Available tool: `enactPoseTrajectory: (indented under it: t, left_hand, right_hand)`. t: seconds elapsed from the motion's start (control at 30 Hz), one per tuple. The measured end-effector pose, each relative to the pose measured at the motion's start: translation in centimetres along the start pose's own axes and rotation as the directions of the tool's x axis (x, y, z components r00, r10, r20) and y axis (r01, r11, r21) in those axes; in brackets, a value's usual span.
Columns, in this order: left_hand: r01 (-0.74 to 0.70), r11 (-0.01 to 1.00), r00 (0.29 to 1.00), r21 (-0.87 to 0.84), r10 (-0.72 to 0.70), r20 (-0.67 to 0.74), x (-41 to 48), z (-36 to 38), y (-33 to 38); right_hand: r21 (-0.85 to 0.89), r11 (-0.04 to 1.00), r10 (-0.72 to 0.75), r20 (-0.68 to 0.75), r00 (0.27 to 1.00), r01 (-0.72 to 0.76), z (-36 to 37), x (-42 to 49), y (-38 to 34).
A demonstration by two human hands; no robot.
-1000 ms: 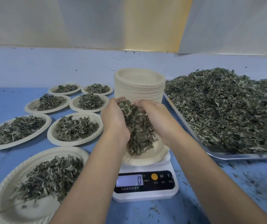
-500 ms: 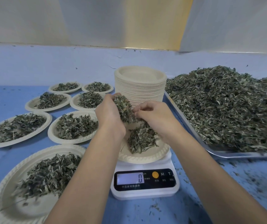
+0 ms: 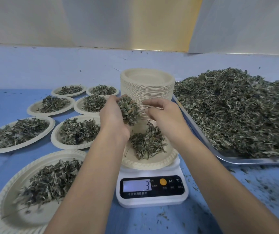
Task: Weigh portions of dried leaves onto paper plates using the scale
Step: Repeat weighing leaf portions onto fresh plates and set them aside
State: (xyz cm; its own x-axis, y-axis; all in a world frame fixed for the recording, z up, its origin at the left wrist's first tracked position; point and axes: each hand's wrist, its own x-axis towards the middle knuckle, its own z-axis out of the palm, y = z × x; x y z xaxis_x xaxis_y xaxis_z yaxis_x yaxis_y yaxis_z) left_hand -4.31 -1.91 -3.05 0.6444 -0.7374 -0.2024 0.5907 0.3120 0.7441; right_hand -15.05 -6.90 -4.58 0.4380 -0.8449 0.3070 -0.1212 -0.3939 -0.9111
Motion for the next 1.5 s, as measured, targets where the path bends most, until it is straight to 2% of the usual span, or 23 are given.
enactPoseTrajectory:
  t: [0.2, 0.37, 0.67, 0.9, 1.1, 1.3, 1.5]
  left_hand:
    - [0.05, 0.995, 0.995, 0.082, -0.057, 0.087, -0.1, 0.0, -0.6]
    - [0.006, 0.99, 0.997, 0.14, -0.017, 0.075, -0.4, 0.3, -0.9]
    - [0.012, 0.989, 0.998, 0.15, -0.02, 0.053, -0.3, 0.2, -0.7]
    - [-0.114, 0.958, 0.993, 0.262, 0.115, 0.012, -0.6, 0.5, -1.2]
    - [-0.146, 0.936, 0.985, 0.321, 0.168, -0.043, -0.5, 0.4, -1.2]
    - [-0.139, 0.952, 0.98, 0.272, 0.171, -0.098, 0.1, -0.3, -0.4]
    - [-0.133, 0.975, 0.985, 0.177, 0.15, -0.086, 0.7, -0.7, 0.1]
  right_hand:
    - [0.155, 0.984, -0.094, 0.022, 0.995, 0.089, 0.3, -0.5, -1.0]
    - [0.101, 0.988, -0.121, 0.042, 0.992, 0.116, 0.7, -0.7, -1.1]
    - [-0.002, 0.981, -0.193, 0.074, 0.978, 0.193, 0.9, -1.1, -1.4]
    - [-0.033, 0.981, -0.19, 0.085, 0.978, 0.193, 1.0, -1.4, -1.3]
    - [-0.059, 0.974, -0.216, 0.064, 0.974, 0.22, 0.8, -1.3, -1.2]
    - [-0.086, 0.979, -0.184, 0.021, 0.983, 0.185, -0.1, -0.6, -1.0]
    - [-0.289, 0.945, -0.127, 0.107, 0.986, 0.153, -0.6, -0.5, -0.3]
